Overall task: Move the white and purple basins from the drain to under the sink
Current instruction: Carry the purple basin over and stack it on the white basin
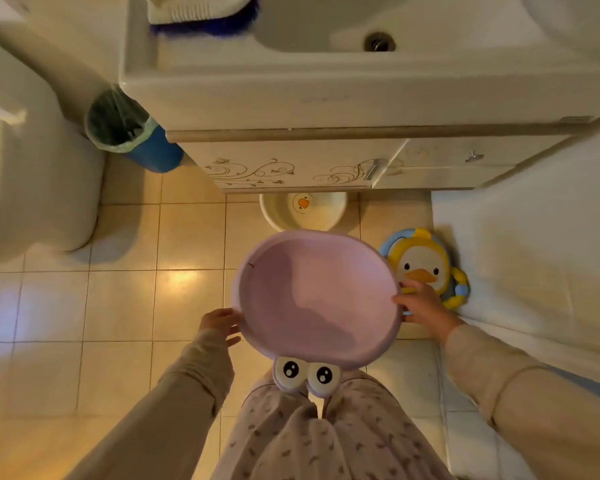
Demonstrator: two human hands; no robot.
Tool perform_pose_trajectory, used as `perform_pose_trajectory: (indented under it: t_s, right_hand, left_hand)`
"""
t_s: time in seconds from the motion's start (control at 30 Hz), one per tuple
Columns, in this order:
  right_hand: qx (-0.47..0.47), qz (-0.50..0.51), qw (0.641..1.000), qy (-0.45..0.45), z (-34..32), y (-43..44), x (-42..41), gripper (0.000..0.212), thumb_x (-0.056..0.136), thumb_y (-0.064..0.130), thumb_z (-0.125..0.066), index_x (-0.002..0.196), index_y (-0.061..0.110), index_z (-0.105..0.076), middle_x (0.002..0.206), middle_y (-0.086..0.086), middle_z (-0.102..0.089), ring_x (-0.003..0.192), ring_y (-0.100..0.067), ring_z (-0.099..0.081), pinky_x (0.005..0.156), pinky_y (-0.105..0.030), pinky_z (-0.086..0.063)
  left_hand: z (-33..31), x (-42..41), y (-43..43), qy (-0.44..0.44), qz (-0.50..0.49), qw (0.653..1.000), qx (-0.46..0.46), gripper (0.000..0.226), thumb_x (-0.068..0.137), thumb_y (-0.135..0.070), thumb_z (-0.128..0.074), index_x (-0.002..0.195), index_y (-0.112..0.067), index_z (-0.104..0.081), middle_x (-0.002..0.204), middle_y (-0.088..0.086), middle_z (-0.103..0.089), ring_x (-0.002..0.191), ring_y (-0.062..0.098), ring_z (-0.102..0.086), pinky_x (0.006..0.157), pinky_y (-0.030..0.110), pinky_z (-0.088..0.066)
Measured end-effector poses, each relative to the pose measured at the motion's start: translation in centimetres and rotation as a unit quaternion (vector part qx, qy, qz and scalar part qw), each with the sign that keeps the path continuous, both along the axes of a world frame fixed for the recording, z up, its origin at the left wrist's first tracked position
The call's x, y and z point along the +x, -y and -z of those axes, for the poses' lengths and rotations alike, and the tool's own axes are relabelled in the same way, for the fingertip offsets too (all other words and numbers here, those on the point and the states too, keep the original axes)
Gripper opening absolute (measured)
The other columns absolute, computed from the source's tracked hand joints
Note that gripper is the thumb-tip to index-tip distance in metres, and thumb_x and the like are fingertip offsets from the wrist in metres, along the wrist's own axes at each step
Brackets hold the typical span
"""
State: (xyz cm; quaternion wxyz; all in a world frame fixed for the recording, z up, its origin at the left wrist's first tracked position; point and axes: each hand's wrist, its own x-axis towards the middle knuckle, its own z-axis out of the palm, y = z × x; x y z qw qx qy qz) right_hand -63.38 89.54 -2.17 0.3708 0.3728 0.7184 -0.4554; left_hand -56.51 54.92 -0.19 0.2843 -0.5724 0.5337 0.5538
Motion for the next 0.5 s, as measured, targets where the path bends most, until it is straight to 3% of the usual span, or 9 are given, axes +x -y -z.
perform_pose_trajectory:
  t_s: [0.13,0.3,0.43,0.5]
  right_hand:
    - [0.028,-0.031,0.999,0.035,3.6,-0.1,0.0,0.039,0.079,-0.004,-0.063,0.117,-0.005,-0.059,0.118,-0.025,-0.063,0.107,-0.044,-0.060,0.087,-0.055,-0.053]
    - [0.064,-0.035,0.993,0.092,11.3,-0.1,0.1,0.032,0.077,-0.003,-0.068,0.106,-0.014,-0.064,0.111,-0.030,-0.066,0.104,-0.045,-0.063,0.090,-0.055,-0.051]
    - [0.051,0.009,0.993,0.107,19.5,0.2,-1.5,0.025,0.079,-0.004,-0.065,0.104,-0.003,-0.064,0.101,-0.021,-0.064,0.092,-0.037,-0.062,0.078,-0.040,-0.052]
    - [0.058,0.010,0.993,0.103,23.6,0.6,-3.4,0.006,0.082,-0.003,-0.063,0.083,0.003,-0.063,0.087,-0.017,-0.061,0.081,-0.030,-0.058,0.065,-0.028,-0.052]
  left_hand:
    - [3.7,0.0,-0.2,0.033,0.003,0.999,0.015,0.040,0.086,0.003,-0.056,0.126,0.007,-0.051,0.078,0.010,-0.059,0.070,0.025,-0.056,0.064,0.032,-0.045]
    - [11.2,-1.3,-0.7,0.057,-0.001,0.998,0.013,0.042,0.085,0.001,-0.058,0.126,0.005,-0.051,0.084,0.014,-0.060,0.088,0.029,-0.055,0.064,0.032,-0.047]
    - [18.9,-3.0,-0.8,0.069,0.016,0.997,0.014,0.040,0.087,-0.002,-0.057,0.126,0.005,-0.051,0.091,0.013,-0.060,0.078,0.027,-0.057,0.063,0.031,-0.046]
    - [22.9,-4.4,-1.0,0.071,0.025,0.997,0.013,0.043,0.087,-0.001,-0.056,0.129,0.005,-0.050,0.099,0.015,-0.058,0.081,0.027,-0.057,0.062,0.031,-0.046]
